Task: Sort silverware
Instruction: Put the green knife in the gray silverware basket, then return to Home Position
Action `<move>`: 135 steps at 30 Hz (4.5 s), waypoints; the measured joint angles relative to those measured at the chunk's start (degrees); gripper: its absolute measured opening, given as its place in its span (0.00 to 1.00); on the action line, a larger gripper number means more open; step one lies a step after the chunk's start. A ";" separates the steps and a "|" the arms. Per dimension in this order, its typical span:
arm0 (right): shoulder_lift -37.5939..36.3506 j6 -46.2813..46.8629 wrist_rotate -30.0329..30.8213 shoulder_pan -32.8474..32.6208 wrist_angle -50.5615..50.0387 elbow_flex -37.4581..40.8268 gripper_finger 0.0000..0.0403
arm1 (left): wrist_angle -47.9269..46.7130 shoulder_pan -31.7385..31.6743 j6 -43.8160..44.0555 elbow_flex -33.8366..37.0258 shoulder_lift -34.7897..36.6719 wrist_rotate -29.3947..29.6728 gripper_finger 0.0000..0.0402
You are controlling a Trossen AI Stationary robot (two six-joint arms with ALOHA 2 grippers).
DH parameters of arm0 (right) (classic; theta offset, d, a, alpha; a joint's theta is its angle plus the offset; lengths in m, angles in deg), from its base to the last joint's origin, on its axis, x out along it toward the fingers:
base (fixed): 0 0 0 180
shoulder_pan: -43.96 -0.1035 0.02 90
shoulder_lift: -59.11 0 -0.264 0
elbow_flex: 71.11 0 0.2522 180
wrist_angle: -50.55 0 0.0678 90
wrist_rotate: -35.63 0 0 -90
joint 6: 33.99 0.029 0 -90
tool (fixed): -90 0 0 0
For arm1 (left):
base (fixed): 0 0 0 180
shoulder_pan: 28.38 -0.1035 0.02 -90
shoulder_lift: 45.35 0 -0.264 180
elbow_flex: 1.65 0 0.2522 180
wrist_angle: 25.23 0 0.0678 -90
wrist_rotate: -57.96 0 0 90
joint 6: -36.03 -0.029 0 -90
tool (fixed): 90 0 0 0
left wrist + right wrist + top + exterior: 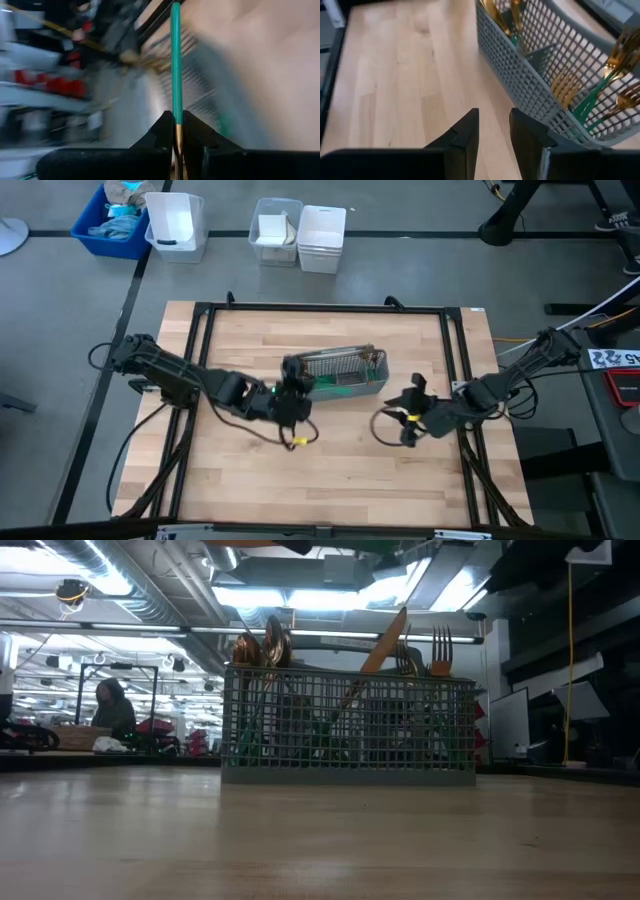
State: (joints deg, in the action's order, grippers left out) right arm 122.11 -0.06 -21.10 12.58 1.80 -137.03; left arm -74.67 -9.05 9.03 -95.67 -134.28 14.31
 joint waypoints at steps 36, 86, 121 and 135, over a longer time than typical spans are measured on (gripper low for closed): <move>-17.42 -8.78 0.71 -3.84 32.20 26.44 0.27 | -9.13 -8.43 -43.80 -1.70 -12.98 6.72 0.24; -54.31 -17.83 13.15 -3.81 28.37 36.15 0.27 | 20.28 5.38 30.02 51.38 69.01 -12.19 0.28; -41.62 -16.21 -7.33 12.31 47.13 51.55 0.27 | 32.29 -7.13 26.57 77.28 88.43 -14.08 0.28; -40.41 -19.70 -8.61 14.94 47.64 51.64 0.27 | 32.15 -7.13 25.09 77.28 88.30 -14.08 0.28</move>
State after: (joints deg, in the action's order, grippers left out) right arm 81.71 -19.76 -29.71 27.52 49.43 -85.38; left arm -42.52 -16.17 34.12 -18.40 -45.97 0.23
